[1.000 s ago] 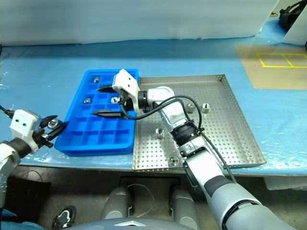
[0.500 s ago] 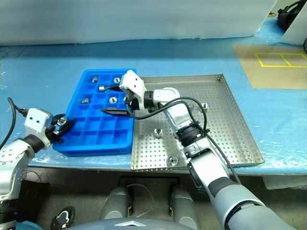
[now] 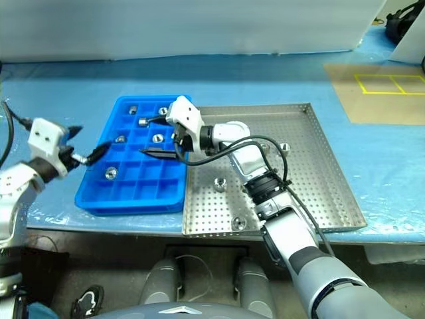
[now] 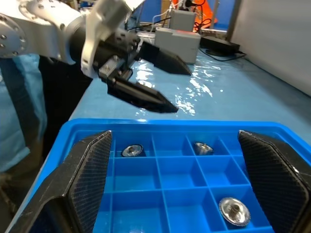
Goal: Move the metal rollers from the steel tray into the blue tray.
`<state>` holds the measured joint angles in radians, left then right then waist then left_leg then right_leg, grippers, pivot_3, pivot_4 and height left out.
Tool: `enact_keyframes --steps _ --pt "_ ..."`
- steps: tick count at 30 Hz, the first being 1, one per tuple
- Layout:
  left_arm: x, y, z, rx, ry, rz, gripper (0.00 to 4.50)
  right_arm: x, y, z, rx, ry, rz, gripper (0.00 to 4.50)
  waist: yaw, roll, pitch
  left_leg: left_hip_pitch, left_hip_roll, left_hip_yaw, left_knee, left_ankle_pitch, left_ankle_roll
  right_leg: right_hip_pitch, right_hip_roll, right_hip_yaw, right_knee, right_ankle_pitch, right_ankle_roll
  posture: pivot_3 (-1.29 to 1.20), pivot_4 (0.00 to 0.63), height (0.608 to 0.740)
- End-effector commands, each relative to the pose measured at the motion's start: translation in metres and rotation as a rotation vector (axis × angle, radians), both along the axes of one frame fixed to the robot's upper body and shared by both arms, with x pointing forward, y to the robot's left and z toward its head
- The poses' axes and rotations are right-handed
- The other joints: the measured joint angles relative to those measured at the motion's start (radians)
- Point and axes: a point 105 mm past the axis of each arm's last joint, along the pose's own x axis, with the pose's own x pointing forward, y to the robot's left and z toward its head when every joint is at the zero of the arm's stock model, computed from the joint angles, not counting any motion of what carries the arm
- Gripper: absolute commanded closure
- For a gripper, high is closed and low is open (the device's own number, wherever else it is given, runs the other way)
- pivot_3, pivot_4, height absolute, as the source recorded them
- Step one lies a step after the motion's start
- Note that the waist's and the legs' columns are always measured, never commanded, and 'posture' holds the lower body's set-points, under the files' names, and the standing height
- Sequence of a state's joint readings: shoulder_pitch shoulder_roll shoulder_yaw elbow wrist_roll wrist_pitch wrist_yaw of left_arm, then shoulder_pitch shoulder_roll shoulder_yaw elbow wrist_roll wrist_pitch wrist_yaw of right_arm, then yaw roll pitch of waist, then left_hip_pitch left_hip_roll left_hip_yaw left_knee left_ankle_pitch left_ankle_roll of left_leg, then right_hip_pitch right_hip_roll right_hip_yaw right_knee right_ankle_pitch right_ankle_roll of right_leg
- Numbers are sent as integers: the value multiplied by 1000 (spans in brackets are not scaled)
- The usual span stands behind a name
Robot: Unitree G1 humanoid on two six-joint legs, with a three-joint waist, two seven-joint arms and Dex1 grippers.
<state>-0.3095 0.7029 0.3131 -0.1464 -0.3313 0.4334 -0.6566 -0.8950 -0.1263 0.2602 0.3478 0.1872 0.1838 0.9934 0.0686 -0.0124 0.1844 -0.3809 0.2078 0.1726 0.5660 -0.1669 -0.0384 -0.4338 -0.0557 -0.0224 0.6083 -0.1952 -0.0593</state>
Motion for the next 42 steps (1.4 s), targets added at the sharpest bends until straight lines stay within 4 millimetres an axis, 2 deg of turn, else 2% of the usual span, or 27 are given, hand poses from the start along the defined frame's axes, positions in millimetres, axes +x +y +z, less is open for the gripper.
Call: enact_keyframes --steps 1,5,9,12,16,20,24,31,34,38,42 --pt "5 -32 22 -1 -31 -151 60 6 -24 17 42 -49 -77 187 -4 0 0 0 0 0 1 1 -2 0 0 0 0 0 0 -149 150 740" --pt "22 -71 29 60 -17 -358 60 14 -60 17 36 -54 -217 187 -11 0 0 0 0 1 2 2 -3 0 0 1 1 0 0 -255 150 740" --pt "37 -108 25 90 23 -542 60 13 -84 12 27 -45 -317 187 -43 -1 0 0 -1 1 3 3 -3 1 1 2 1 0 1 -373 150 740" --pt "35 -147 1 110 115 -732 60 9 -100 6 20 -42 -396 187 -69 -1 0 0 -1 1 3 3 -3 1 2 3 1 0 1 -432 150 740" --pt "17 -176 -38 93 308 -951 60 3 -116 3 22 -38 -488 187 -112 -1 0 -2 -1 1 4 2 0 0 3 4 0 1 1 -558 150 740" --pt "4 -176 -64 182 434 -1074 60 -4 -129 -1 17 -33 -560 187 -146 -1 0 -2 0 1 4 1 4 0 5 5 -1 1 1 -614 150 740" --pt "1 -163 -84 352 477 -1118 60 -13 -139 -7 -1 -21 -594 187 -173 -1 0 0 0 1 7 -1 4 3 5 5 -2 1 2 -653 150 740" --pt "10 -161 -103 433 473 -1087 60 -31 -146 -22 -67 37 -561 187 -198 0 -1 2 -1 0 13 -4 9 11 3 5 -5 2 3 -674 150 740" --pt "15 -167 -113 476 439 -1060 60 -50 -145 -39 -150 110 -471 187 -201 1 -1 2 -1 0 13 -6 11 12 3 5 -6 1 4 -679 150 740" --pt "10 -169 -126 480 479 -1081 60 -67 -150 -53 -219 179 -413 187 -219 3 -3 3 -1 0 13 -7 13 15 3 4 -10 1 4 -688 150 740" --pt "6 -166 -135 505 517 -1097 60 -66 -154 -53 -223 174 -443 187 -247 3 -3 1 -1 -1 13 -8 14 15 3 3 -14 0 12 -693 150 740"
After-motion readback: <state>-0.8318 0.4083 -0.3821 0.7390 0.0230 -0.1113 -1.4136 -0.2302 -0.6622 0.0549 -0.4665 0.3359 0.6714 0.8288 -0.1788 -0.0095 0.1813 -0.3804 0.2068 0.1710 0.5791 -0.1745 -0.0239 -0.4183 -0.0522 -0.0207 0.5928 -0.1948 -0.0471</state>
